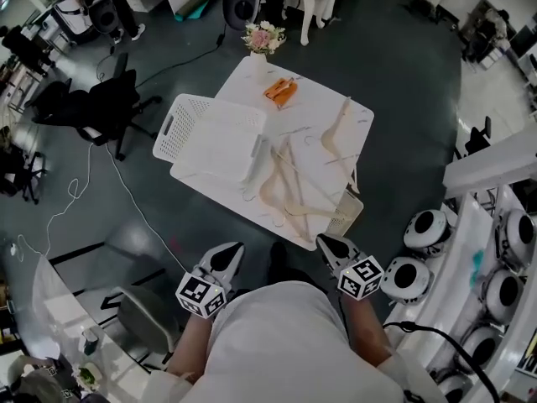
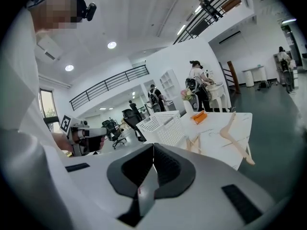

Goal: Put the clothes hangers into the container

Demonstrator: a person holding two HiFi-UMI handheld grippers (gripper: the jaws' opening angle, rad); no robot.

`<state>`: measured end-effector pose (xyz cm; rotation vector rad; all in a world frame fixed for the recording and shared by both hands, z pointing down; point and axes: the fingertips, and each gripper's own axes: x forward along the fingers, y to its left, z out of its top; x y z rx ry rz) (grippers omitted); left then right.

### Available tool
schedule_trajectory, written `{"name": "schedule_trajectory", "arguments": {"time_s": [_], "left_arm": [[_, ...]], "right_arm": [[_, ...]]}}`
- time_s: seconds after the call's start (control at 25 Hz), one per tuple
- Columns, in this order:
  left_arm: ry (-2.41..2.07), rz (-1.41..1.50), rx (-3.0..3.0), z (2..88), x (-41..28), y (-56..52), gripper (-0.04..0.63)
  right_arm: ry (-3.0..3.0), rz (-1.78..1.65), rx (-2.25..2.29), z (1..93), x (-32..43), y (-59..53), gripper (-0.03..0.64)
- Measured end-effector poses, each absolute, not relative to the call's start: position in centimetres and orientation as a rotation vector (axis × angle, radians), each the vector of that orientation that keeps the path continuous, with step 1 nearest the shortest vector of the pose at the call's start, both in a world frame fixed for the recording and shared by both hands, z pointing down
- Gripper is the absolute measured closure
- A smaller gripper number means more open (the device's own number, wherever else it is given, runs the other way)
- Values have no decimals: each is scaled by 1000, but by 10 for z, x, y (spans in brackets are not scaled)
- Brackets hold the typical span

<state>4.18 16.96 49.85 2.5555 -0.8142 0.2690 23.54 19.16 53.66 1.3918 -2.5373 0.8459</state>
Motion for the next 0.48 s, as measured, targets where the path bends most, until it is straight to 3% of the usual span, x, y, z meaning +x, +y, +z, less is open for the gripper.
{"name": "schedule_trajectory", "arguments": {"time_s": [0.48], "left_arm": [[-874, 332, 2518, 510, 56, 133, 592]], "right_arm": [[-2532, 830, 1276, 547, 251, 157, 615]]}}
